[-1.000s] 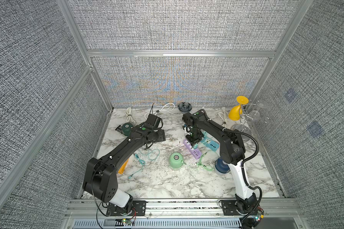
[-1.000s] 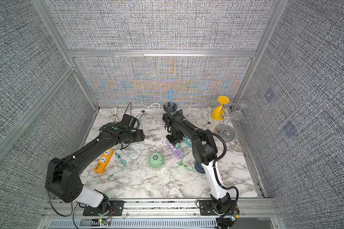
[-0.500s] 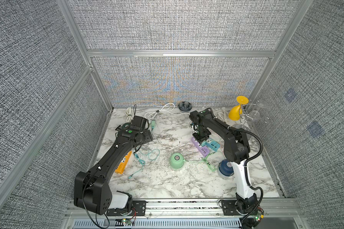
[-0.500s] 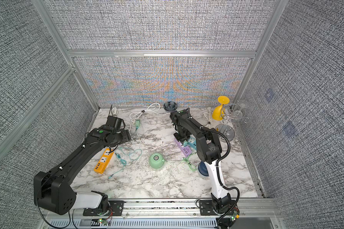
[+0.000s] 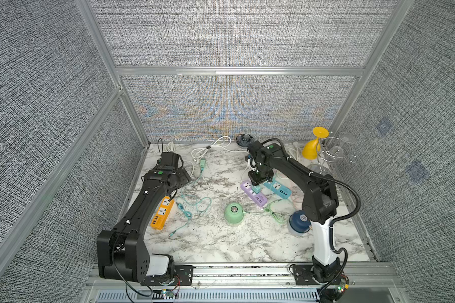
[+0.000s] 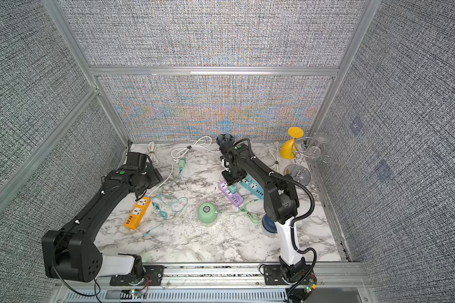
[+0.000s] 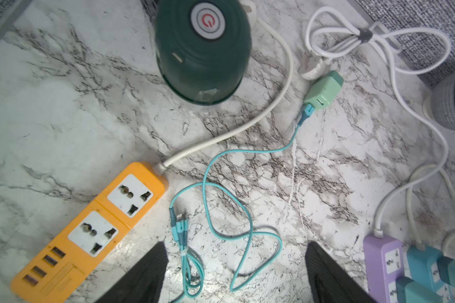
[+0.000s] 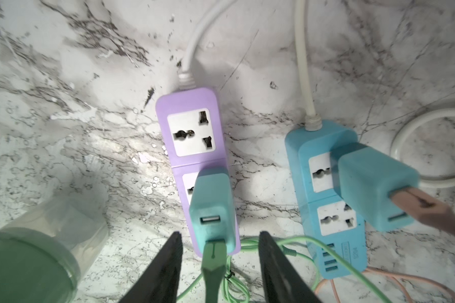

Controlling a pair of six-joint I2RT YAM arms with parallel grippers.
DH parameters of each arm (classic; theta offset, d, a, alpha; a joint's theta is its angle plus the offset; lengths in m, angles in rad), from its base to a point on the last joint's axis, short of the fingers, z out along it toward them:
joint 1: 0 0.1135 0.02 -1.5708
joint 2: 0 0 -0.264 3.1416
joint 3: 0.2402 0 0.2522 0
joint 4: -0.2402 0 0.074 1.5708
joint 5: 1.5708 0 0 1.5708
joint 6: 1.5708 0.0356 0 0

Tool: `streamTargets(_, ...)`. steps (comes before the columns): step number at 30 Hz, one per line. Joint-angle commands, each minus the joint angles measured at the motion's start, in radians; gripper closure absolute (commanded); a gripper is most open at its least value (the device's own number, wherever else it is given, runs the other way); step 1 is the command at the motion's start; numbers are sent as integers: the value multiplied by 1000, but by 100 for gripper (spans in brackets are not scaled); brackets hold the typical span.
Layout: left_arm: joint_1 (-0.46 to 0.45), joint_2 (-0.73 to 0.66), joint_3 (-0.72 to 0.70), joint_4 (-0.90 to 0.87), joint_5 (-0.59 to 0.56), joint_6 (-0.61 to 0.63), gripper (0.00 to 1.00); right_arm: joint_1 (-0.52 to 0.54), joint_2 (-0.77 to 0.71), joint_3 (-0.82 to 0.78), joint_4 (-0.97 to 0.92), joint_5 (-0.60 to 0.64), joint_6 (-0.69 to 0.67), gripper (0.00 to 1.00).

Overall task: Charge the cordless meat grinders
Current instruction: Move the socket to the center of the board, then move the cordless meat grinder to the center of the board.

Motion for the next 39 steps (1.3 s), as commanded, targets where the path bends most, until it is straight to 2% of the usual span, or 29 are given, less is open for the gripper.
streamTargets(1, 16, -1, -16, -12, -74, -27, 17, 4, -42, -8, 33, -66, 10, 43)
streamTargets(4, 35, 3, -45, -9, -114, -45, 18, 17, -83, -16, 47, -105, 6, 41)
streamTargets(6, 69, 11, -77, 7, -98, -73, 16, 51, -114, -16, 56, -138, 1, 40)
streamTargets(13, 207, 6, -132, 37, -49, -110, 11, 273, -176, 27, 74, -228, 17, 38)
streamTargets(18, 250, -11, -95, 0, -69, -89, 11, 454, -115, 39, 119, -279, 75, 38)
streamTargets(22, 252, -39, -86, -12, -58, -89, 11, 537, -42, 11, 177, -243, 129, 38)
streamTargets(30, 261, -44, -69, -13, -60, -68, 11, 576, 86, -44, 238, -118, 167, 38)
streamTargets(39, 269, -30, -38, -2, -33, -50, 11, 540, 88, -122, 265, -25, 191, 38)
